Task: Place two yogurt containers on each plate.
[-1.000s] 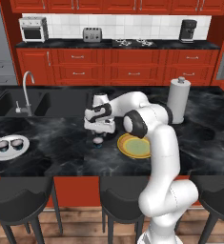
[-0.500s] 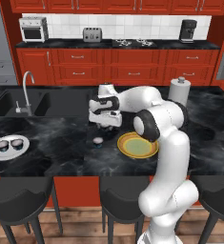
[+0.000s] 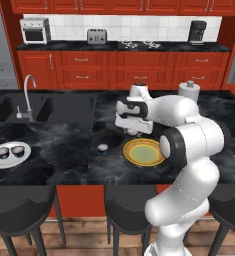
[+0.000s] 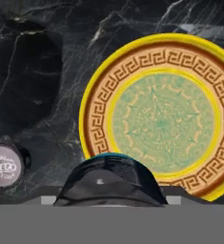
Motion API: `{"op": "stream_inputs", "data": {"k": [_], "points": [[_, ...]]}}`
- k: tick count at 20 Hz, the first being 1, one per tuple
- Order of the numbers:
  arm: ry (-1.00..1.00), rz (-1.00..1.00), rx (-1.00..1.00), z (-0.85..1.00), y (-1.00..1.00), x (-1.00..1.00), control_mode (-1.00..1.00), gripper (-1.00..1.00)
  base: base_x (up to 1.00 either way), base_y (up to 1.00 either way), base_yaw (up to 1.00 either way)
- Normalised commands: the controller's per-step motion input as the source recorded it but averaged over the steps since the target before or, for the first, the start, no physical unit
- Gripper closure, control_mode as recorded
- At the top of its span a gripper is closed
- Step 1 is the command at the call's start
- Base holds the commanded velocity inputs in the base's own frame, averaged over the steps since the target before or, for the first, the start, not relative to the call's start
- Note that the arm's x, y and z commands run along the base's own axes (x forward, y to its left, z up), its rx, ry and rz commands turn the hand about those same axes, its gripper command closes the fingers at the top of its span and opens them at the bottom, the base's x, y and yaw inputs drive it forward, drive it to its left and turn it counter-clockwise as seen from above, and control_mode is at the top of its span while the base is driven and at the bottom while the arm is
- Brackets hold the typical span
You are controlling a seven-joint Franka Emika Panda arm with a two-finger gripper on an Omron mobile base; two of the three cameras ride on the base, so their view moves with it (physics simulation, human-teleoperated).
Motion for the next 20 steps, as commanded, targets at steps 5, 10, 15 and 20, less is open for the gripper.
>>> {"op": "stream_inputs", "data": {"k": [5,10,15,20], "points": [[0.0,-0.05,0.19,0.0,-0.88,-0.61,-1.0,1.0,0.0,0.0,0.0],[0.0,-0.05,0.12,0.0,-0.29,-0.08,-1.0,1.0,0.0,0.0,0.0],[0.01,-0.03,0.12,-0.26,-0.06,0.16,-1.0,1.0,0.0,0.0,0.0],[0.02,-0.02,0.11,-0.39,-0.01,0.17,-1.0,1.0,0.0,0.0,0.0]]}}
